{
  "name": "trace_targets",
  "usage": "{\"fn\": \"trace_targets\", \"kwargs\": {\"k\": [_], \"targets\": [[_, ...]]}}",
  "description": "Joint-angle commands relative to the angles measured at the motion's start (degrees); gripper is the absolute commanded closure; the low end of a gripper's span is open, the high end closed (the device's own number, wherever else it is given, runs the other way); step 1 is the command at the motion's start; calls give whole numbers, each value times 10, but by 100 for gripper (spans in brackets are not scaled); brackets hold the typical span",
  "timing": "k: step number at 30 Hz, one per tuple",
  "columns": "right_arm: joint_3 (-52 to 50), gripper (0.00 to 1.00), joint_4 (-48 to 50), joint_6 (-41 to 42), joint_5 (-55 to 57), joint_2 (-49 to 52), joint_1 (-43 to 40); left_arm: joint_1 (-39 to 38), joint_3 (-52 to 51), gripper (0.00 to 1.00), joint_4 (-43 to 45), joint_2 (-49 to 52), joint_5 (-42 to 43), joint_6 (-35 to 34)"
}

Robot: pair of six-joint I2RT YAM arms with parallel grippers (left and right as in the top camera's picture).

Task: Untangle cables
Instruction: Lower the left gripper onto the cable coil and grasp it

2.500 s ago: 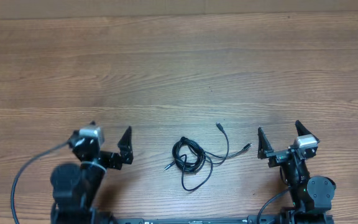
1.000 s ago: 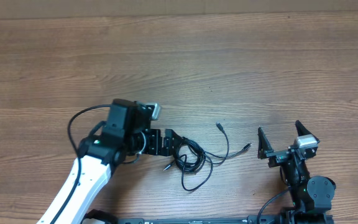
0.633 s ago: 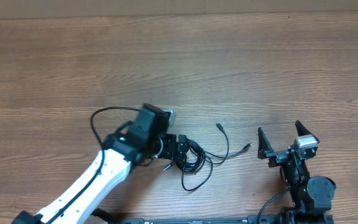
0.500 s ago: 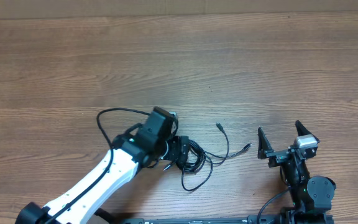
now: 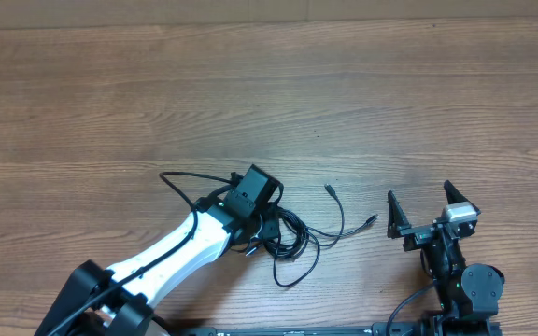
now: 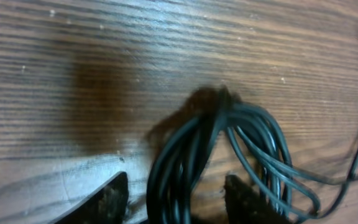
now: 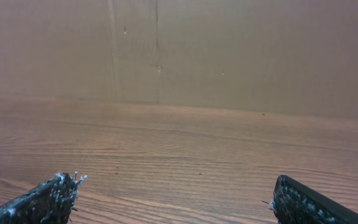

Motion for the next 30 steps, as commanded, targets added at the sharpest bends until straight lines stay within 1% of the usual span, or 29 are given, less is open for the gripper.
{"fn": "trace_targets", "kwargs": {"k": [1,2,3,4,7,9,12,15,18,22,28,29,30], "targets": [[-6,0,2,-1,5,-6,0,-3,12,70,16,16,-14,-46],[-6,0,2,-1,5,-6,0,-3,12,78,20,16,-14,-46],[-6,0,2,-1,5,-6,0,-3,12,91,22,16,-16,-45],[-6,0,2,-1,5,-6,0,-3,13,96,25,16,-19,-39],[-6,0,2,-1,5,-6,0,2,20,96,25,15,-38,-8],[-6,0,2,-1,5,-6,0,12,37,96,9,11,-42,17],[-6,0,2,-1,5,-6,0,31,73,96,-38,-2,-55,36],[-6,0,2,-1,5,-6,0,49,122,96,-107,-15,-92,36],[-6,0,2,-1,5,-6,0,58,156,96,-150,-26,-116,40],[-6,0,2,-1,5,-6,0,61,173,96,-175,-37,-120,40],[-6,0,2,-1,5,-6,0,61,173,96,-188,-41,-116,35],[-6,0,2,-1,5,-6,0,61,173,96,-192,-41,-114,21],[-6,0,2,-1,5,-6,0,61,173,96,-197,-41,-109,-11]]}}
